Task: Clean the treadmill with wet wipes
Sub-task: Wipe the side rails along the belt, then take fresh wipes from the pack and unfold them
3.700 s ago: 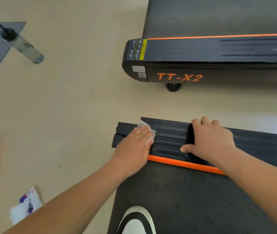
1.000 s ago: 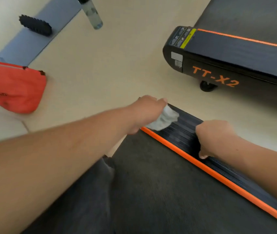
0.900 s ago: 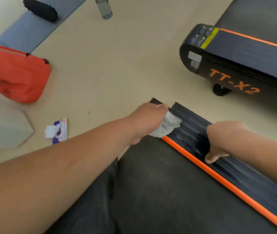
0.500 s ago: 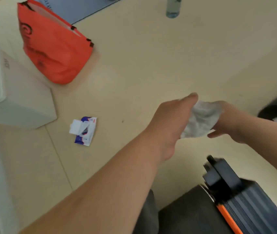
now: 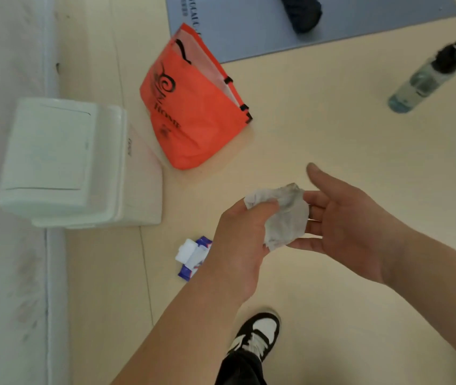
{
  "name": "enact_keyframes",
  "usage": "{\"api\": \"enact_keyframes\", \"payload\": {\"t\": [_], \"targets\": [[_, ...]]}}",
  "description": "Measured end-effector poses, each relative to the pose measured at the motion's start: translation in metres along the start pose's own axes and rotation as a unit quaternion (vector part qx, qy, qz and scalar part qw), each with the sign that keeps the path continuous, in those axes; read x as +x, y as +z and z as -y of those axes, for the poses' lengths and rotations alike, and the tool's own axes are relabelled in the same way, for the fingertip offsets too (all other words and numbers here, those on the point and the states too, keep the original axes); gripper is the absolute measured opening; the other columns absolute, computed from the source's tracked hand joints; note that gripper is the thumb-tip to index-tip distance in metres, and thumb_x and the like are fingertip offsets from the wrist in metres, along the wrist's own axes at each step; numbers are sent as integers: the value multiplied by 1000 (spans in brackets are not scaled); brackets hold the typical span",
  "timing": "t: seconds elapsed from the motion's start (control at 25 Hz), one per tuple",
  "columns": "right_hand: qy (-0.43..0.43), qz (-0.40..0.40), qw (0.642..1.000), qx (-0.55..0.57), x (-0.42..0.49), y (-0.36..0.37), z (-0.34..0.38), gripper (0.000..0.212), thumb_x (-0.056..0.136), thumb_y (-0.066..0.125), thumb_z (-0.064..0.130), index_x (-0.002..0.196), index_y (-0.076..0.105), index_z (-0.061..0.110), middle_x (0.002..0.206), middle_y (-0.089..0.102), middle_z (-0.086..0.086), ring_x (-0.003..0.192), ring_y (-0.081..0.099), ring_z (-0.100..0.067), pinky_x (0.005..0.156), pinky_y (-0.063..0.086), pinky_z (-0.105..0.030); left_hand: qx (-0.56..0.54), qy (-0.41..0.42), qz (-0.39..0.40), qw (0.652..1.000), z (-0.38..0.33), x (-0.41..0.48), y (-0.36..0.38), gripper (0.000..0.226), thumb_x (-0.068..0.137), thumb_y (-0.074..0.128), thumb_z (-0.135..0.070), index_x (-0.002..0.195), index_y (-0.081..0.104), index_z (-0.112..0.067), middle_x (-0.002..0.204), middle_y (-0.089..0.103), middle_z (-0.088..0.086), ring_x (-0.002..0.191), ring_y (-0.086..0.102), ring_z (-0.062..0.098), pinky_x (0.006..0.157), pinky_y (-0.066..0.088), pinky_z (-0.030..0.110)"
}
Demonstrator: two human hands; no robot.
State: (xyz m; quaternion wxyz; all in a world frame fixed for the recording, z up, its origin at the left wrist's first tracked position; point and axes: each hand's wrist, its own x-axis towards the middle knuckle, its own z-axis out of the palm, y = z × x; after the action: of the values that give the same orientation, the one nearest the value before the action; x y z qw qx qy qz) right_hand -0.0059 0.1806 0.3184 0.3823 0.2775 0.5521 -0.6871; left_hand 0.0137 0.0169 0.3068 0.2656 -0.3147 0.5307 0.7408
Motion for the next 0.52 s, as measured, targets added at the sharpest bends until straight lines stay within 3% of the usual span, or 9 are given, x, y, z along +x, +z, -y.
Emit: {"api": "enact_keyframes", "payload": {"t": [0.12, 0.24, 0.36, 0.52], "targets": [[-32, 17, 996, -85, 11, 38, 67, 45, 88, 70, 49, 116, 76, 13, 115, 76, -6, 108, 72, -25, 96, 57, -43, -44, 8, -2, 999, -63, 4, -6, 31, 91, 59, -7, 120, 71, -13, 114, 75, 11, 110, 71, 29, 98, 56, 45], [-83, -83, 984, -135, 12, 53, 111, 24, 86, 80, 29, 98, 78, 8, 100, 79, -8, 99, 74, -27, 91, 60, -45, -22, 21, 17, 999, -104, -3, 2, 43, 91, 47, 4, 119, 72, -16, 113, 76, 8, 109, 72, 27, 95, 58, 43], [-115, -118, 967, -192, 5, 60, 144, 23, 84, 82, 32, 86, 77, 10, 86, 78, -8, 89, 74, -30, 85, 61, -45, 8, 33, -17, 999, -130, -10, 12, 38, 91, 50, 5, 116, 72, -13, 106, 77, 13, 97, 75, 30, 85, 62, 44], [-71, -38, 981, -179, 0, 75, 192, 29, 93, 71, 38, 99, 75, 10, 92, 78, -12, 76, 74, -27, 80, 63, -44, -33, 50, -117, 991, -170, -13, 9, 26, 90, 50, 10, 104, 66, -5, 86, 75, 22, 74, 74, 33, 70, 63, 37]]}}
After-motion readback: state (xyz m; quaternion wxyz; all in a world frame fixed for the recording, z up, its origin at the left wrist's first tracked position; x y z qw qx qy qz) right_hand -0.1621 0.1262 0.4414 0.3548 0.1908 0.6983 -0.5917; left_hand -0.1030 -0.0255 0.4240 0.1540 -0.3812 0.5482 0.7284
